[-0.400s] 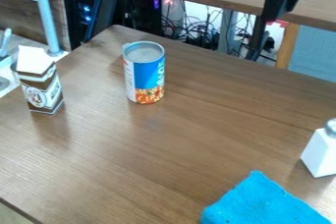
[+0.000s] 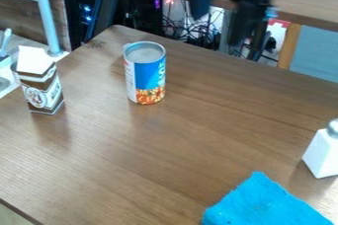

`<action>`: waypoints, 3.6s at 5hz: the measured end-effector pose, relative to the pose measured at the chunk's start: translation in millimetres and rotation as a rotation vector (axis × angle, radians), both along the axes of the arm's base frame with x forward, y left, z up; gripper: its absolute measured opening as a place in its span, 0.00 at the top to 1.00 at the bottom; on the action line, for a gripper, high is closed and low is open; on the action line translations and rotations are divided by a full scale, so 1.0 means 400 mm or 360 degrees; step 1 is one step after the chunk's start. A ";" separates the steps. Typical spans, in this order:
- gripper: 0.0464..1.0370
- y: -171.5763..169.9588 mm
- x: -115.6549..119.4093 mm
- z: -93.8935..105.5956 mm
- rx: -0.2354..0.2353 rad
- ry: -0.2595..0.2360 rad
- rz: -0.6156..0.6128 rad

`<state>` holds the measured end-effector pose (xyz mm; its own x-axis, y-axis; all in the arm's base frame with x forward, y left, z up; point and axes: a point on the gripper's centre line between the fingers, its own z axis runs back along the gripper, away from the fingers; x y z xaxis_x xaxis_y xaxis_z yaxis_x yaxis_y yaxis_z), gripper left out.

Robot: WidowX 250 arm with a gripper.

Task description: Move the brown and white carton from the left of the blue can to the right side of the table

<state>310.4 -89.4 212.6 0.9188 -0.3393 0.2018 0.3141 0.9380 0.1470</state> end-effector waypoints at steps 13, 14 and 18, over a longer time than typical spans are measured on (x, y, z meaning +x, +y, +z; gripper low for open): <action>0.04 0.665 -0.053 -0.260 -0.0102 0.0234 0.0708; 0.04 0.667 -0.051 -0.278 -0.0107 0.0255 0.0711; 0.18 0.644 -0.054 -0.289 -0.0121 0.0227 0.0817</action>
<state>288.8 168.3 96.9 0.9827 0.1716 0.0696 -0.1760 0.9825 0.0619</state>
